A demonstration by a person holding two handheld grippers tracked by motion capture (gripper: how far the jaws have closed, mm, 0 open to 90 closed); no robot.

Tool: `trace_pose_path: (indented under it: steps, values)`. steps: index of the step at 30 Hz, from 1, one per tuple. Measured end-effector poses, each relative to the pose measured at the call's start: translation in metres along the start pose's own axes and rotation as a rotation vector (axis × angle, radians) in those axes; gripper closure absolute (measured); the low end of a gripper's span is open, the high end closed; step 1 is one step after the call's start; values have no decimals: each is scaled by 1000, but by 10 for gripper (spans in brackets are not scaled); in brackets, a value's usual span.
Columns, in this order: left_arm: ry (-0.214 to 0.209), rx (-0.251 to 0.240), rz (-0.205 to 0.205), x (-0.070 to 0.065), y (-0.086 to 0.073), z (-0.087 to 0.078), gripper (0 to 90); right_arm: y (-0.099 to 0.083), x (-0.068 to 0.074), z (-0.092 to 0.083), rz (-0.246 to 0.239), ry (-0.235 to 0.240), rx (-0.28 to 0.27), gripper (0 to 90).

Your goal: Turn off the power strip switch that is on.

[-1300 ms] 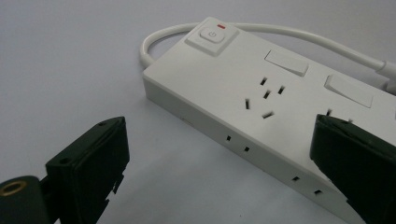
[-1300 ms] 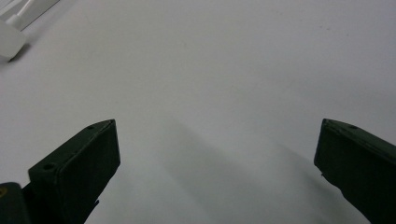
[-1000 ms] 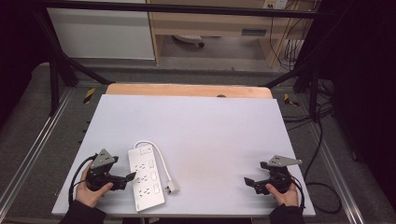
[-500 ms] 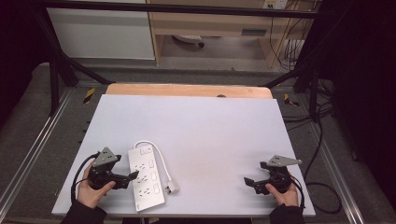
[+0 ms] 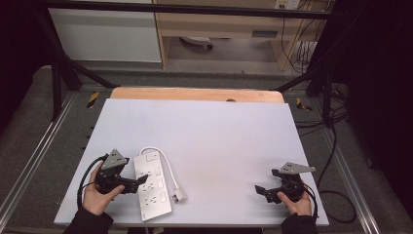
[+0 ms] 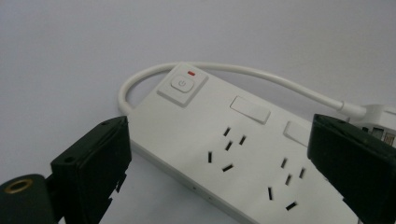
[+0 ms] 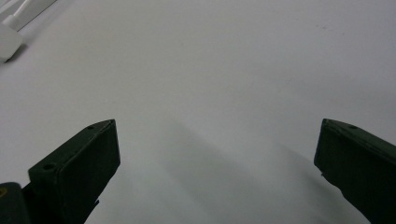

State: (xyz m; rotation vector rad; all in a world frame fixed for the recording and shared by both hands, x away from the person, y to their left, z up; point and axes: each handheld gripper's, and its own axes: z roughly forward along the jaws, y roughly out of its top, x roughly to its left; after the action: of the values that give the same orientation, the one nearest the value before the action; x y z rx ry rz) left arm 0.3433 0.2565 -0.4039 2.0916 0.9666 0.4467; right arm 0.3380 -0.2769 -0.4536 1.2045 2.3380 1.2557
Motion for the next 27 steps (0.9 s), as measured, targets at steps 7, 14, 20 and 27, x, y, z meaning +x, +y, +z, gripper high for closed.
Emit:
trace_pose_path:
  steps: [7, 14, 20, 27]
  values:
    - [13, -9, -6, -2, 12, 1, 117, 0, 0, 0, 1, -2, -5, 9]
    - [22, -11, -6, -5, 20, 3, 167, 0, 0, -1, 3, -2, -6, 9]
    - [34, -1, -4, -8, 25, 10, 223, 0, 0, 0, -3, -4, -4, 9]
    - [28, 9, 8, -12, 29, 16, 306, 0, 0, 0, -2, -2, 0, 10]
